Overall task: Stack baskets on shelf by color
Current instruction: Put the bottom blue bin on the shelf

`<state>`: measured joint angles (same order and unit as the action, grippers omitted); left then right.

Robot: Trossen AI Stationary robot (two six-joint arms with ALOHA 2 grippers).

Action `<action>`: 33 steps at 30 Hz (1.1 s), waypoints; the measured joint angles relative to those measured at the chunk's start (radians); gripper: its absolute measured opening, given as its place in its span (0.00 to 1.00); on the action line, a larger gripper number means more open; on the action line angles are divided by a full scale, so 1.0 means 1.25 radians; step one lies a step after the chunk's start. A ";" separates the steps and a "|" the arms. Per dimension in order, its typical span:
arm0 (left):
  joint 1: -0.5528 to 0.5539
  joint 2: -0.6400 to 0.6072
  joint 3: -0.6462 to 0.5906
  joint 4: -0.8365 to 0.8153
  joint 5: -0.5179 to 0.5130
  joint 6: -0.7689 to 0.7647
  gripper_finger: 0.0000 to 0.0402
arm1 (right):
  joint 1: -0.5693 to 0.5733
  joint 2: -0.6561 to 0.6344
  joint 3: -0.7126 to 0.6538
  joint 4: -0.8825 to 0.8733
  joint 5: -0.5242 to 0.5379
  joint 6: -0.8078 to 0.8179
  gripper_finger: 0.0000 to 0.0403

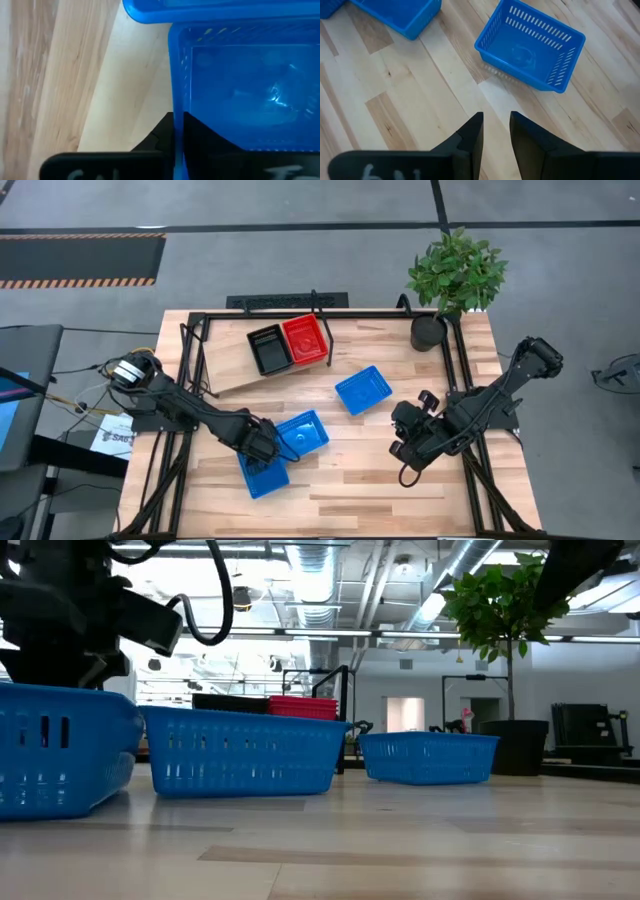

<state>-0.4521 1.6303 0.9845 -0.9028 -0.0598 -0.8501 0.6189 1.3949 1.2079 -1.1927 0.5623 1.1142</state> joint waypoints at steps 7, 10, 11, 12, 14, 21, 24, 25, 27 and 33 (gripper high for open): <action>-0.004 -0.047 0.020 -0.024 0.018 -0.005 0.00 | 0.000 0.000 0.000 0.001 0.010 -0.012 0.29; -0.004 -0.076 0.036 -0.050 0.022 -0.004 0.00 | 0.000 0.000 0.000 0.002 0.010 -0.012 0.29; -0.004 -0.087 0.041 -0.056 0.022 -0.001 0.00 | 0.000 0.000 0.000 0.002 0.010 -0.012 0.29; -0.004 -0.097 0.047 -0.064 0.022 0.002 0.00 | 0.000 0.000 0.000 0.002 0.010 -0.013 0.29; -0.004 -0.116 0.055 -0.087 0.022 0.011 0.00 | 0.000 0.000 0.000 0.002 0.010 -0.013 0.29; 0.011 -0.156 0.086 -0.238 0.021 0.027 0.00 | 0.000 0.000 0.000 0.003 0.011 -0.013 0.29; 0.026 -0.161 0.099 -0.296 0.013 0.062 0.00 | 0.000 0.000 0.000 0.005 0.012 -0.012 0.29; 0.033 -0.161 0.103 -0.309 0.011 0.079 0.00 | 0.000 0.000 0.000 0.006 0.012 -0.012 0.29; 0.049 -0.161 0.111 -0.329 0.005 0.119 0.00 | -0.002 0.000 0.000 0.011 0.013 -0.012 0.29; 0.119 -0.161 0.127 -0.372 -0.042 0.219 0.00 | -0.005 0.000 0.000 0.018 0.013 -0.012 0.29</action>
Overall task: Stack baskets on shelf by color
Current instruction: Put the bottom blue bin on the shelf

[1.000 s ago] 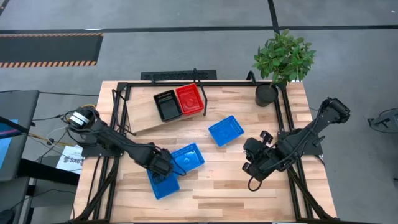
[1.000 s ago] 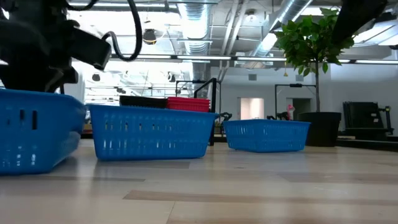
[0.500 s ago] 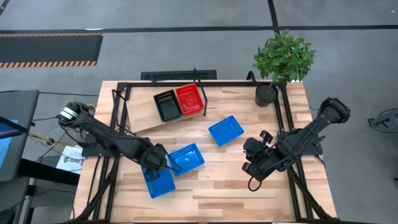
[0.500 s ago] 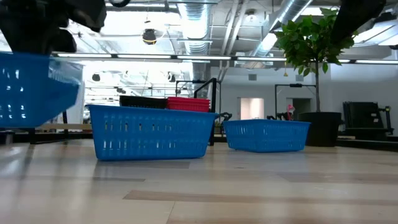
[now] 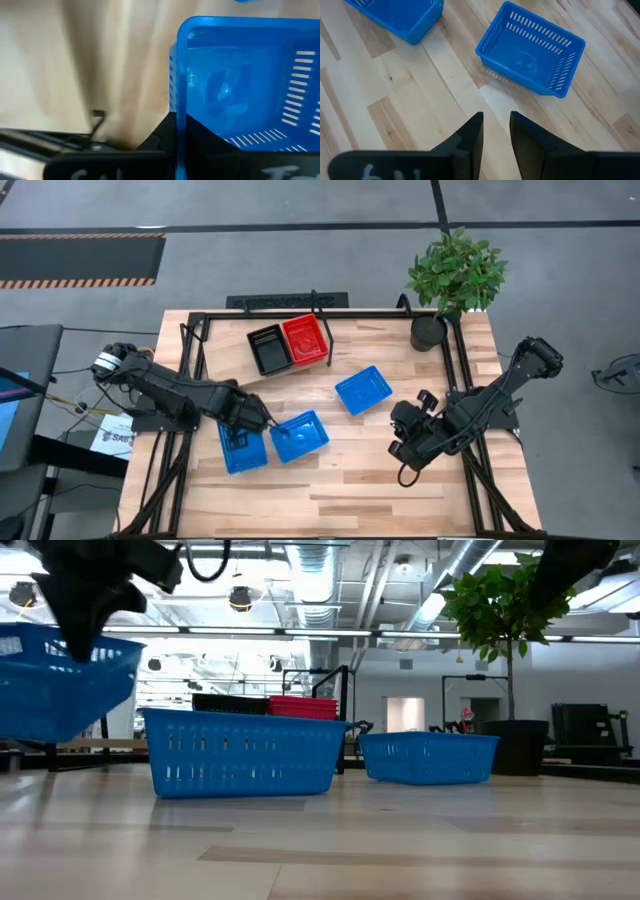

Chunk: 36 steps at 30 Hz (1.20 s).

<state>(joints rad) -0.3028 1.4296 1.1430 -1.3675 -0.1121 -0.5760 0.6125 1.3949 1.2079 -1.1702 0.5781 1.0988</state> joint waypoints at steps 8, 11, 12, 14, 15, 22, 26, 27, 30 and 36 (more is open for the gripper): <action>0.160 -0.046 0.009 -0.028 -0.048 0.122 0.00 | 0.000 0.000 0.000 0.000 0.000 -0.005 0.29; 0.233 -0.081 0.009 -0.034 -0.049 0.177 0.00 | 0.000 0.000 0.000 -0.002 0.000 -0.006 0.29; 0.259 -0.092 0.009 -0.033 -0.049 0.196 0.00 | 0.000 0.000 0.000 -0.003 0.000 -0.007 0.29; 0.311 -0.106 0.009 -0.031 -0.048 0.238 0.00 | -0.002 0.000 0.000 -0.002 0.000 -0.018 0.29; 0.338 -0.109 0.009 -0.031 -0.048 0.260 0.00 | -0.005 0.000 0.000 -0.002 0.000 -0.025 0.29; 0.483 -0.098 0.009 -0.029 -0.036 0.422 0.00 | -0.022 0.000 0.000 -0.003 0.000 -0.041 0.29; 0.540 -0.097 0.009 -0.001 -0.036 0.528 0.00 | -0.021 0.000 0.000 -0.003 0.000 -0.049 0.29; 0.552 -0.097 0.009 0.011 -0.036 0.547 0.00 | -0.021 0.000 0.000 -0.003 0.000 -0.049 0.29; 0.589 -0.096 0.009 0.020 -0.036 0.591 0.00 | -0.021 0.000 0.000 -0.003 0.000 -0.049 0.29; 0.671 -0.096 0.009 0.049 -0.016 0.632 0.00 | -0.021 0.000 0.000 -0.003 0.000 -0.061 0.29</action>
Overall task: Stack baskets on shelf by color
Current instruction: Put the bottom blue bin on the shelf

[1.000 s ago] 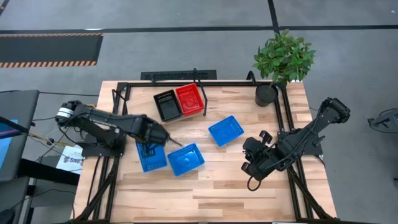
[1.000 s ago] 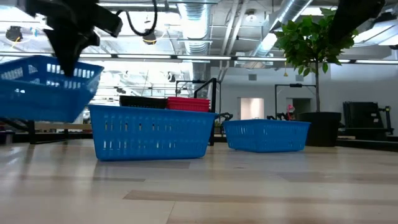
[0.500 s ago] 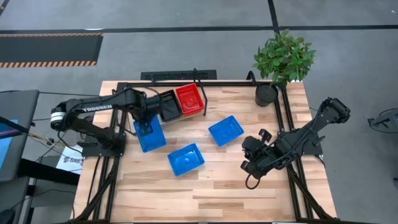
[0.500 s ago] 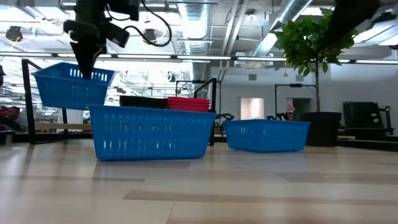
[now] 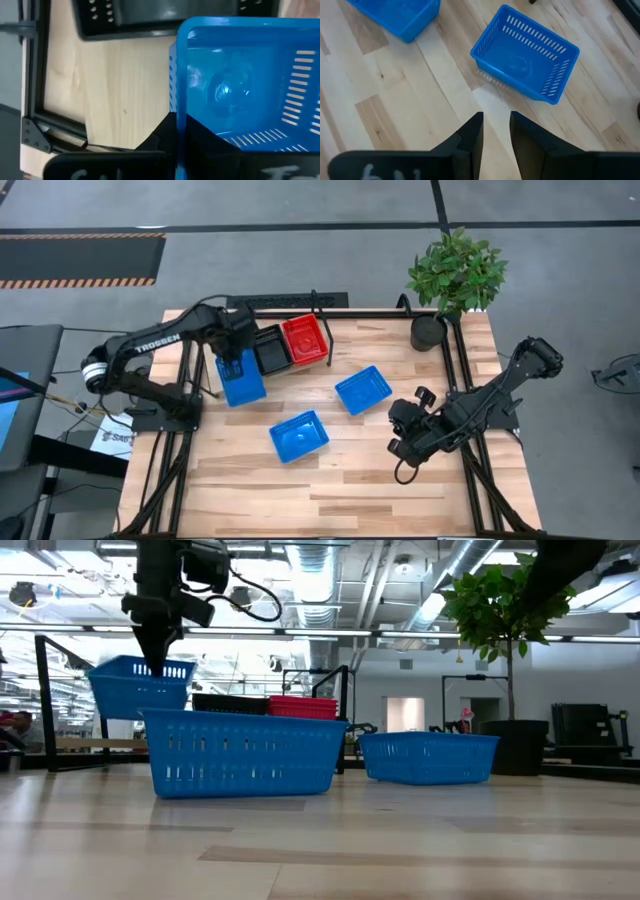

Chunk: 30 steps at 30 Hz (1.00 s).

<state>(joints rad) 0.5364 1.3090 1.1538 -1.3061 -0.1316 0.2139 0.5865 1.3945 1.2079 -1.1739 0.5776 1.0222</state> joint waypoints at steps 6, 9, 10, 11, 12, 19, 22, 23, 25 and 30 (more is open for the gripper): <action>0.086 0.000 0.000 -0.003 -0.010 0.036 0.00 | 0.000 0.000 0.000 0.000 0.000 -0.002 0.29; 0.123 0.000 0.000 0.001 -0.011 0.055 0.00 | 0.000 0.000 0.000 0.000 0.000 -0.002 0.29; 0.132 0.000 0.000 0.006 -0.011 0.061 0.00 | 0.000 0.000 0.000 0.000 0.000 -0.002 0.29; 0.140 0.000 0.000 0.016 -0.011 0.064 0.00 | 0.000 0.000 0.000 0.001 -0.001 -0.002 0.29; 0.147 0.000 0.000 0.029 -0.010 0.065 0.00 | 0.000 0.000 0.000 0.001 -0.001 -0.002 0.29; 0.177 0.002 0.000 0.072 -0.005 0.107 0.00 | 0.000 0.000 0.000 0.002 -0.001 -0.002 0.29; 0.188 0.002 0.000 0.075 -0.004 0.124 0.00 | 0.000 0.000 0.000 0.003 -0.001 -0.002 0.29; 0.191 0.002 0.000 0.076 -0.005 0.132 0.00 | 0.000 0.000 0.000 0.003 -0.001 -0.002 0.29; 0.199 0.002 0.000 0.075 -0.005 0.148 0.00 | 0.000 0.000 0.000 0.003 -0.001 -0.001 0.29; 0.211 0.002 0.000 0.075 -0.006 0.183 0.00 | 0.000 0.000 0.000 0.004 -0.001 -0.001 0.29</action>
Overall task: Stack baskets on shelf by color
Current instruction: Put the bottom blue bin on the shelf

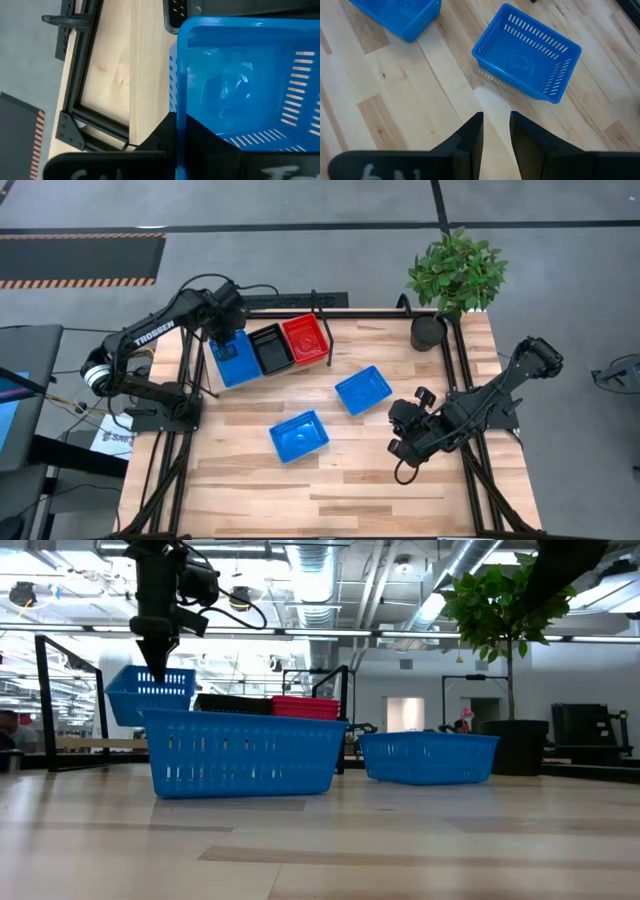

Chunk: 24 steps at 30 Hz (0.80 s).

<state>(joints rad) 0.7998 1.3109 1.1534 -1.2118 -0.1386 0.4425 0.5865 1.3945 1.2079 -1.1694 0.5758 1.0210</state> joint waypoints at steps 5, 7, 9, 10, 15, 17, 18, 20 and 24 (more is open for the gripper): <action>0.001 0.000 0.000 0.010 0.000 0.043 0.00 | 0.000 0.000 0.000 0.002 0.000 0.000 0.29; 0.001 0.000 0.000 0.018 -0.004 0.057 0.00 | 0.000 0.000 0.000 0.002 0.000 0.000 0.29; 0.005 0.000 0.000 0.027 -0.004 0.068 0.00 | 0.000 0.000 0.000 0.003 0.000 0.001 0.29; 0.008 0.000 0.000 0.028 -0.004 0.070 0.00 | 0.000 0.000 0.000 0.003 0.000 0.003 0.29; 0.034 0.000 -0.013 0.029 -0.003 0.070 0.00 | 0.001 0.000 0.000 0.003 0.000 0.020 0.29; 0.050 0.000 -0.028 0.026 0.002 0.069 0.00 | 0.002 0.000 0.000 0.003 0.000 0.020 0.29; 0.055 0.000 -0.038 0.024 0.002 0.068 0.00 | 0.002 0.000 0.000 0.003 0.000 0.020 0.29; 0.062 0.000 -0.060 0.018 0.003 0.071 0.00 | 0.002 0.000 0.000 0.003 0.000 0.020 0.29; 0.072 0.001 -0.078 0.030 0.005 0.071 0.00 | 0.000 0.000 0.000 0.003 0.000 0.020 0.29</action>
<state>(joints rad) 0.8897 1.3117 1.0562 -1.1745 -0.1326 0.5308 0.5863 1.3945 1.2079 -1.1656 0.5755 1.0466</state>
